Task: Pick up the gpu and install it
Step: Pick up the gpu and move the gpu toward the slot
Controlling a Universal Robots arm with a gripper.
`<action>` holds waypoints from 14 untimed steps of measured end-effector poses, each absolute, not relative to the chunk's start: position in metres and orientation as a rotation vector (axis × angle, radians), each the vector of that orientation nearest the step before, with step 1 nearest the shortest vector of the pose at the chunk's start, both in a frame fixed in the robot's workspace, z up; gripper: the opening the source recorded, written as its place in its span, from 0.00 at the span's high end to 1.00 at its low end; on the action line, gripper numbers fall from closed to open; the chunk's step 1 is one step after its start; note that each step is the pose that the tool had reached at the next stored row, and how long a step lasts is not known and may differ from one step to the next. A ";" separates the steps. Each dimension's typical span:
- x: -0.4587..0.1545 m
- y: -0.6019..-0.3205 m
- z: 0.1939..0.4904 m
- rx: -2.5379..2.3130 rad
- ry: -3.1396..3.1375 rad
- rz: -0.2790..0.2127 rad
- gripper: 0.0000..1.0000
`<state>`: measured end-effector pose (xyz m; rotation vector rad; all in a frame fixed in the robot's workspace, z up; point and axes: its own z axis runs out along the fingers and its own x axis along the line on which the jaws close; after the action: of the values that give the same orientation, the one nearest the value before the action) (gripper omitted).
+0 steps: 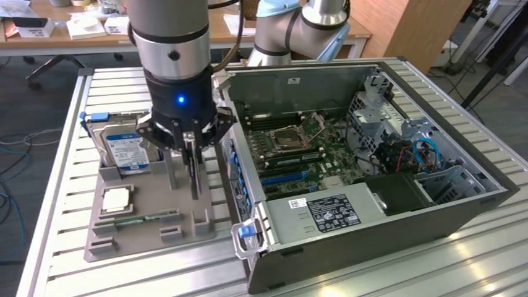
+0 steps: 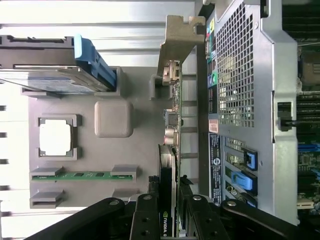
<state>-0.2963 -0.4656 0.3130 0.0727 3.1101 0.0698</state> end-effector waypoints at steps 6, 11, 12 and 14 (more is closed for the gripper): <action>-0.296 -0.466 0.337 0.058 3.110 0.070 0.73; -0.296 -0.466 0.359 0.052 3.110 0.070 0.73; -0.296 -0.466 0.364 0.051 3.109 0.070 0.73; -0.296 -0.466 0.373 0.049 3.109 0.070 0.73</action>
<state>-0.2963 -0.4656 0.3729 0.0491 3.1093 0.0703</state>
